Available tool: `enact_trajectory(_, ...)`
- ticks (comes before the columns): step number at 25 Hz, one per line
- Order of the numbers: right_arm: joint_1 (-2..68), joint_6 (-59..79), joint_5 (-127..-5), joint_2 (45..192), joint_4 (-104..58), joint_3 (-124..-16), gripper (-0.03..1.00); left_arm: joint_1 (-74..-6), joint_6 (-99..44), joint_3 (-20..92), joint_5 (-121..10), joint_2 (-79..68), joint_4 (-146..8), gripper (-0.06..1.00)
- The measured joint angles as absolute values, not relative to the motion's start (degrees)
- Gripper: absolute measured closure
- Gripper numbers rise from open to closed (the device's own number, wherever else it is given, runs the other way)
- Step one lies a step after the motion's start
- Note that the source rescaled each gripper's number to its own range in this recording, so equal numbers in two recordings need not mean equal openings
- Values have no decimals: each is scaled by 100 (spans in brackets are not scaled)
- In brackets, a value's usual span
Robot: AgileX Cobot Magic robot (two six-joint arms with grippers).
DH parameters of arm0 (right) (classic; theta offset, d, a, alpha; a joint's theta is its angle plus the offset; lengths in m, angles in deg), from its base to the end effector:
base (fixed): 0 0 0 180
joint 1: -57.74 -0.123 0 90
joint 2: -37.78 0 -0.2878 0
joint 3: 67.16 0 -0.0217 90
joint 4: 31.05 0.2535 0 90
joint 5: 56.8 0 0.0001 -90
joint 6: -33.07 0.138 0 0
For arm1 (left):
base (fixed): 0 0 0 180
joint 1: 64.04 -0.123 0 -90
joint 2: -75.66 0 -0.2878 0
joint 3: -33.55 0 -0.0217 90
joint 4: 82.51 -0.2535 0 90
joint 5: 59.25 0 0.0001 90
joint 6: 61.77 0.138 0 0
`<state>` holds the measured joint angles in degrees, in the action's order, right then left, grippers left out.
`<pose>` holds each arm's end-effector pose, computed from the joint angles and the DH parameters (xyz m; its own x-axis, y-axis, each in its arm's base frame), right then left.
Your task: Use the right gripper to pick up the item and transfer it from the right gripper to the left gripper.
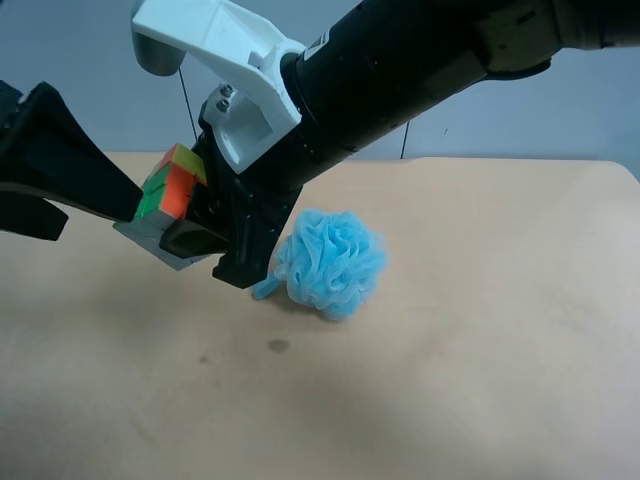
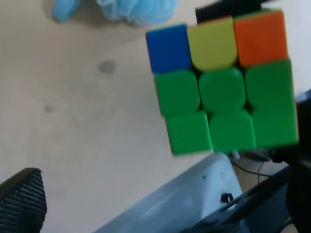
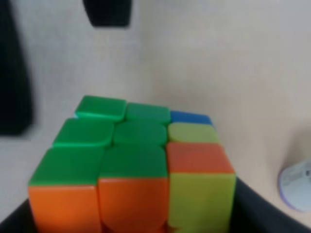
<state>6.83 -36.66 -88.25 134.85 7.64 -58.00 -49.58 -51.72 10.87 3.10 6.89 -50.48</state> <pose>0.2060 0.3250 0.2717 0.1715 -0.6571 -0.7340 -0.9664 0.0327 -0.2550 0.1882 -0.1155 0.3013 -0.8796 0.1293 -0.4577 0.3577 0.8142 -0.4573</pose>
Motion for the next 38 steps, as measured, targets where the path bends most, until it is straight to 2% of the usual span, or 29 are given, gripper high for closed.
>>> enact_trajectory(13,678,-3678,-8801,13692,996,-5800,97,-4955,-4871,1087,-180,358,-4472,-5)
enact_trajectory(38,678,-4108,-8686,13698,1514,-5800,97,-4955,-4738,1087,-26,-59,-4547,-5)
